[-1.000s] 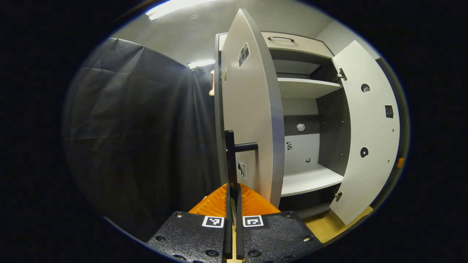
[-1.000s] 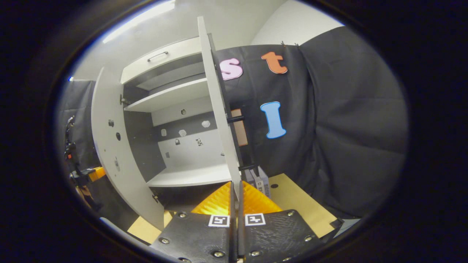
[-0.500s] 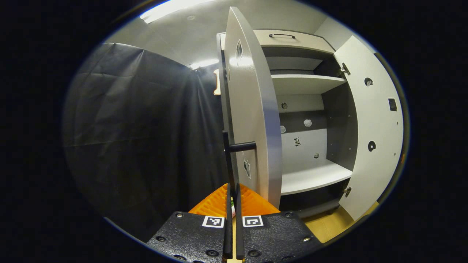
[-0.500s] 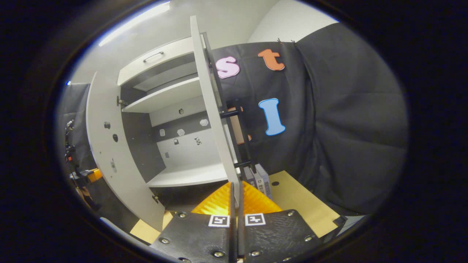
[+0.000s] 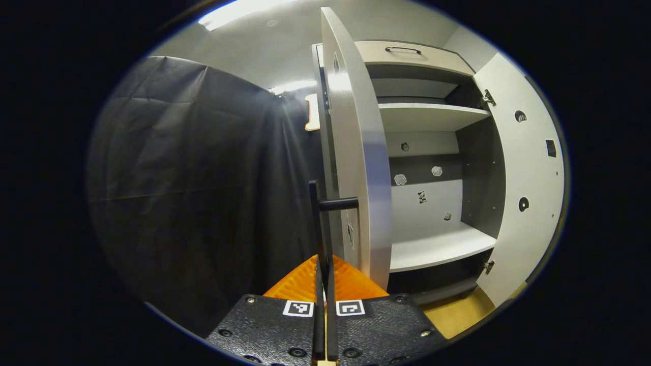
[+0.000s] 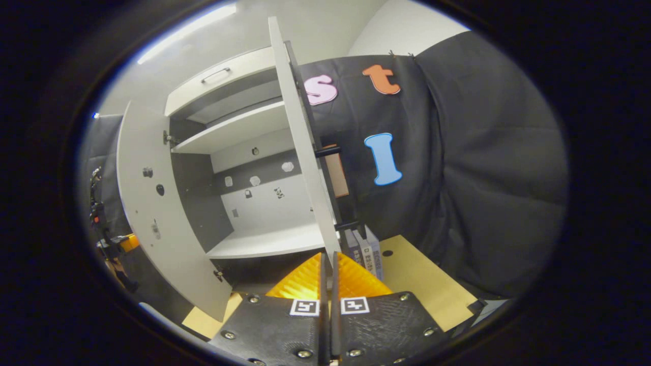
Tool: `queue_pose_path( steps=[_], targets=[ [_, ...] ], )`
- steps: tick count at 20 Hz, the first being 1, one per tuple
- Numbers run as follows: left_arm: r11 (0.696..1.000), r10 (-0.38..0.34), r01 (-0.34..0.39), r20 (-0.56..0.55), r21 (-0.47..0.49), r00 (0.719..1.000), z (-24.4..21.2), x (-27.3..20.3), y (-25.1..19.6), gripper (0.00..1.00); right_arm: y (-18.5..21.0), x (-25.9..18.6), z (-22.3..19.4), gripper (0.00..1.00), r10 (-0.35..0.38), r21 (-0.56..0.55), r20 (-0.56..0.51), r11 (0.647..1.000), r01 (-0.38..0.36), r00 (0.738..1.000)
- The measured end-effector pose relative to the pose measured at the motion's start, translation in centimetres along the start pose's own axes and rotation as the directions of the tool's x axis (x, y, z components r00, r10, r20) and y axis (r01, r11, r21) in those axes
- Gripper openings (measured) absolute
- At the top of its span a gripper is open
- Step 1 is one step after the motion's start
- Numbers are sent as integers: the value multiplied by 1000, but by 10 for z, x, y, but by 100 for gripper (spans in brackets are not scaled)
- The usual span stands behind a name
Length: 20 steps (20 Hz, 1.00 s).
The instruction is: Open the right door of the double-door shoe cabinet with the right hand, and open the left door with the left hand.
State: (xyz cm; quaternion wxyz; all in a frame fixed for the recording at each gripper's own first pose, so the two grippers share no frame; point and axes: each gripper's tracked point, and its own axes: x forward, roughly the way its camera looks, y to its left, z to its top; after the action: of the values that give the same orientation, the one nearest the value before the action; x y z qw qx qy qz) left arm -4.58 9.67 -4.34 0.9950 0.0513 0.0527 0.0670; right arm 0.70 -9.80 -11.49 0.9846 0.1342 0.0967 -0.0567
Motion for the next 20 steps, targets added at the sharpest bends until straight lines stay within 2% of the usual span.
queue_pose_path(
  steps=[17, 20],
  targets=[
    [995, -96, 96, 21, -16, 995, -4, 5, 23, 2, 17, 7, 0, 1, 31, -11, -2, 999, -31, 1000],
    [993, -113, 114, 26, -30, 993, -5, 6, 28, 5, 21, 8, -2, 1, 36, -12, -5, 999, -36, 999]
  ],
)
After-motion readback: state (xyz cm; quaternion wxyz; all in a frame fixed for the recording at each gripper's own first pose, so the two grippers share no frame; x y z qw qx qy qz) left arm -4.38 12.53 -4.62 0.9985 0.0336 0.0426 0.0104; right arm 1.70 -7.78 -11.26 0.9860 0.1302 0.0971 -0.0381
